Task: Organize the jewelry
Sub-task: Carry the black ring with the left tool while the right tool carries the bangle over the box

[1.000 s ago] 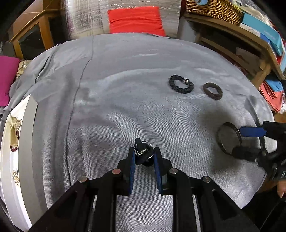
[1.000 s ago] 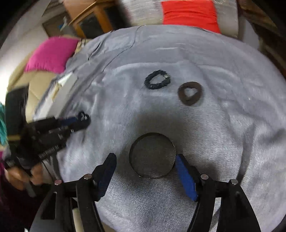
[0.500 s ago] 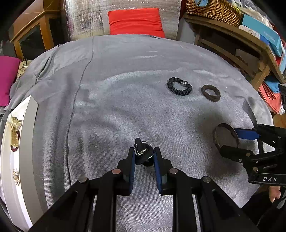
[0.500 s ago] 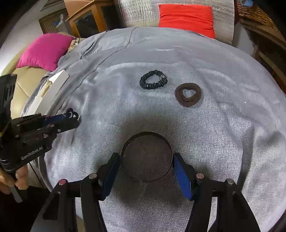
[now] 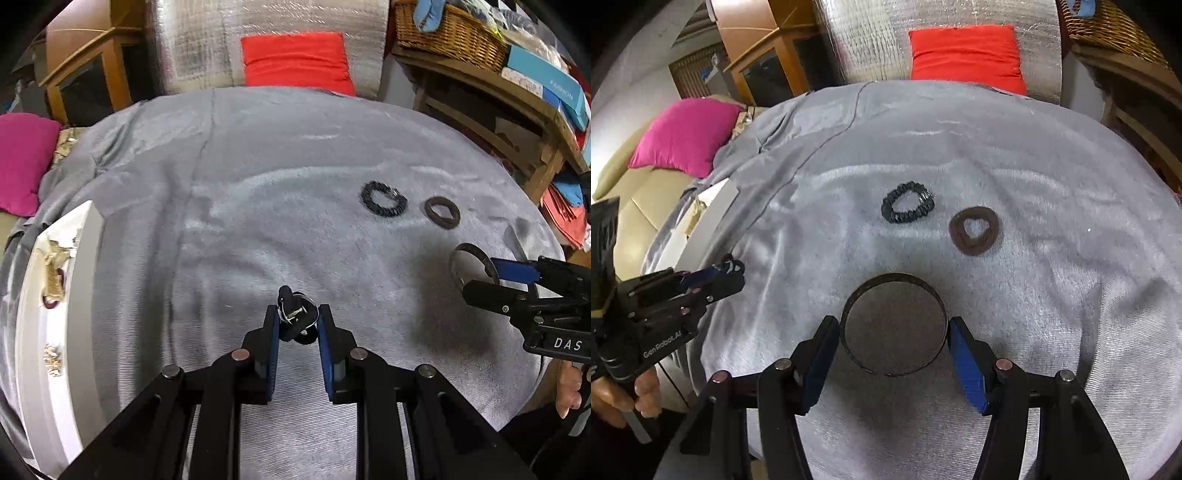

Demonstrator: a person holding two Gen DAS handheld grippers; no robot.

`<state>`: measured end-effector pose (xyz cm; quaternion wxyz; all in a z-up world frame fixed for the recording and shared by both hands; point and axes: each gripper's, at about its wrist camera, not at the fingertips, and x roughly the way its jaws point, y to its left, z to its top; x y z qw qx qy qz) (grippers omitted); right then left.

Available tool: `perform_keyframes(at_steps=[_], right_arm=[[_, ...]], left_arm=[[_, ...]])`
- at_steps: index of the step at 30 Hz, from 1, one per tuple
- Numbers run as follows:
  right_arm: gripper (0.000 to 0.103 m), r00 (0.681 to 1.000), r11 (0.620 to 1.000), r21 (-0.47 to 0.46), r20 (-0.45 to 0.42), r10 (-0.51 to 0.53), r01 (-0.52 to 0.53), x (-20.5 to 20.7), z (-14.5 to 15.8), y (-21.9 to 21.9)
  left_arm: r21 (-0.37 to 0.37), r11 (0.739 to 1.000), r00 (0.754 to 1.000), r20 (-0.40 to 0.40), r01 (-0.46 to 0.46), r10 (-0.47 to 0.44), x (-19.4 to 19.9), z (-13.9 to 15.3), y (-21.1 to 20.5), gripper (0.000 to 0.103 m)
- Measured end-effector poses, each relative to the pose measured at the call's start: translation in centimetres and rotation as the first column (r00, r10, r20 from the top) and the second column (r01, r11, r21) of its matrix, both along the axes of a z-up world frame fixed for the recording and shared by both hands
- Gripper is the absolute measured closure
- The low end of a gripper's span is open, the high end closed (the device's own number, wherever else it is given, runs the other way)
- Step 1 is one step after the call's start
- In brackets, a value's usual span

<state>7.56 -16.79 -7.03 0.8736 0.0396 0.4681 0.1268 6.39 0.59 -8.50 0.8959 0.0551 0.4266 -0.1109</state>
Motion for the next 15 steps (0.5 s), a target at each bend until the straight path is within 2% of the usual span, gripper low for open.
perform_keyframes(at_steps=[8,11,15], right_arm=[[0.039,0.999,0.999,0.046,0.037,0.022,-0.024,0.1,0.8,2.7],[0.039,0.997,0.996,0.072,0.059,0.052,-0.056,0.1,1.3,4.5],[0.039,0.993,0.989,0.104,0.078,0.093,-0.101,0.2,1.8,7.1]], left_arm=[[-0.048,0.992,0.987,0.110,-0.113,0.117,-2.4,3.7,4.8,0.082],[-0.075,0.979,0.970,0.137,-0.191,0.200,-3.9,4.7,7.8,0.082],[-0.113,0.944,0.934,0.148,-0.309,0.324,-6.1,5.2,12.8,0.082]])
